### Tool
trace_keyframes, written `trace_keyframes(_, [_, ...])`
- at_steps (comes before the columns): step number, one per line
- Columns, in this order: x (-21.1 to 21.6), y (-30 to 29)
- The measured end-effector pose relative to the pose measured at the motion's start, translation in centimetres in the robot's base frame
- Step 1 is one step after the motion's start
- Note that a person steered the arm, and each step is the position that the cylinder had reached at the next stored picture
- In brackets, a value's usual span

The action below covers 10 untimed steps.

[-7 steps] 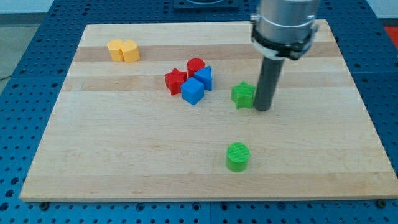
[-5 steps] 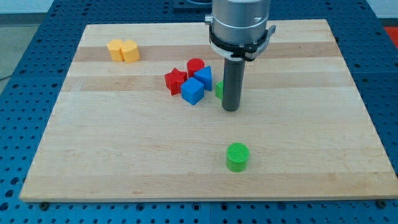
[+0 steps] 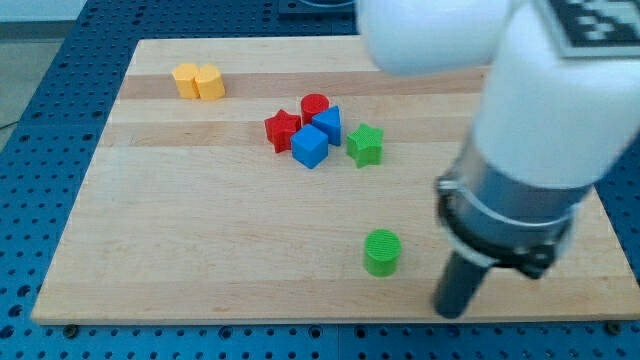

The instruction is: Move the green circle to the blue cube

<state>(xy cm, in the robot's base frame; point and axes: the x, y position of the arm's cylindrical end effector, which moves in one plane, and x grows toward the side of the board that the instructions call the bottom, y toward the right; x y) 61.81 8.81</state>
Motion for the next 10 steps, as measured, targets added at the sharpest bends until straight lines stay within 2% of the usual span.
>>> trace_keyframes(1, [-3.2, -4.0])
trace_keyframes(2, [-7.2, -5.7])
trace_keyframes(3, [-6.9, -6.2])
trace_keyframes(4, [-6.4, -3.4])
trace_keyframes(8, [-13.5, -7.1])
trace_keyframes(10, [-13.8, -5.4])
